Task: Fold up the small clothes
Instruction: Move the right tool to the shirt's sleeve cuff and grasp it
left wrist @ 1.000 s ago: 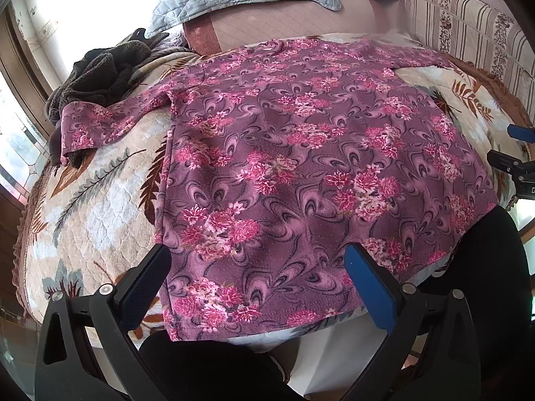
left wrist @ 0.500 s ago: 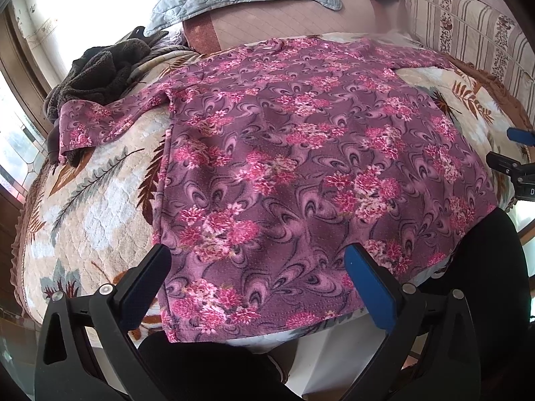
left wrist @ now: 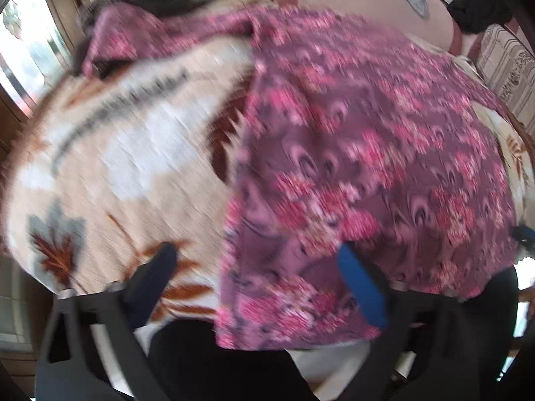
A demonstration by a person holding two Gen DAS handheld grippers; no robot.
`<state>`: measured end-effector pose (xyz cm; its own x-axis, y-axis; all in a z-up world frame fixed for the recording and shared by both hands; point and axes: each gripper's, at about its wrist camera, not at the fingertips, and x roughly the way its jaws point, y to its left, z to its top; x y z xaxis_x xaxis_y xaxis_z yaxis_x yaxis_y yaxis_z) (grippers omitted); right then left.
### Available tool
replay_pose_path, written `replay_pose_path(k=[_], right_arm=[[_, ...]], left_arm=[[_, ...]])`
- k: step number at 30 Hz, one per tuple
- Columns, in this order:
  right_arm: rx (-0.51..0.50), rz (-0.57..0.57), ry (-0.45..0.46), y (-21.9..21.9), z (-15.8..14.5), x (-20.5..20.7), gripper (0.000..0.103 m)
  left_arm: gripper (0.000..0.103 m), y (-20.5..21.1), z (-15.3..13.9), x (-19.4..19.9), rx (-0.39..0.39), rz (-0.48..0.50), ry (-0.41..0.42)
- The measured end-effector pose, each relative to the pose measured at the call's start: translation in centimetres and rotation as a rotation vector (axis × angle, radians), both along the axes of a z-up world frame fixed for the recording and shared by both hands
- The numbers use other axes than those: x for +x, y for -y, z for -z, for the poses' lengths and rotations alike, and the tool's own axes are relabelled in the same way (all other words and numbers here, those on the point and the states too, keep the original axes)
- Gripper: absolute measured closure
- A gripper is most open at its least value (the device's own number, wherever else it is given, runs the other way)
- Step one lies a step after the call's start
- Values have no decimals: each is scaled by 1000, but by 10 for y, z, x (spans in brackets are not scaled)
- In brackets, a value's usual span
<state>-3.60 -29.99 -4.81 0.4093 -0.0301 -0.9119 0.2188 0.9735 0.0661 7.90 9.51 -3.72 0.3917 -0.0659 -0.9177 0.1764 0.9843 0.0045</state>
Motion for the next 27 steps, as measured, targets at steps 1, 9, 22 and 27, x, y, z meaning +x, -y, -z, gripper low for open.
replay_pose_path(k=[1, 9, 22, 27], right_arm=[[23, -18, -19, -4, 6, 0, 52], [26, -63, 150, -1, -37, -28, 100], [92, 64, 85, 37, -39, -29, 88], [74, 10, 212, 32, -72, 32, 75]], left_arm=[[46, 3, 6, -1, -16, 21, -37], [98, -4, -19, -17, -167, 14, -103], [99, -14, -48, -27, -197, 4, -82], [36, 15, -72, 27, -264, 21, 14]])
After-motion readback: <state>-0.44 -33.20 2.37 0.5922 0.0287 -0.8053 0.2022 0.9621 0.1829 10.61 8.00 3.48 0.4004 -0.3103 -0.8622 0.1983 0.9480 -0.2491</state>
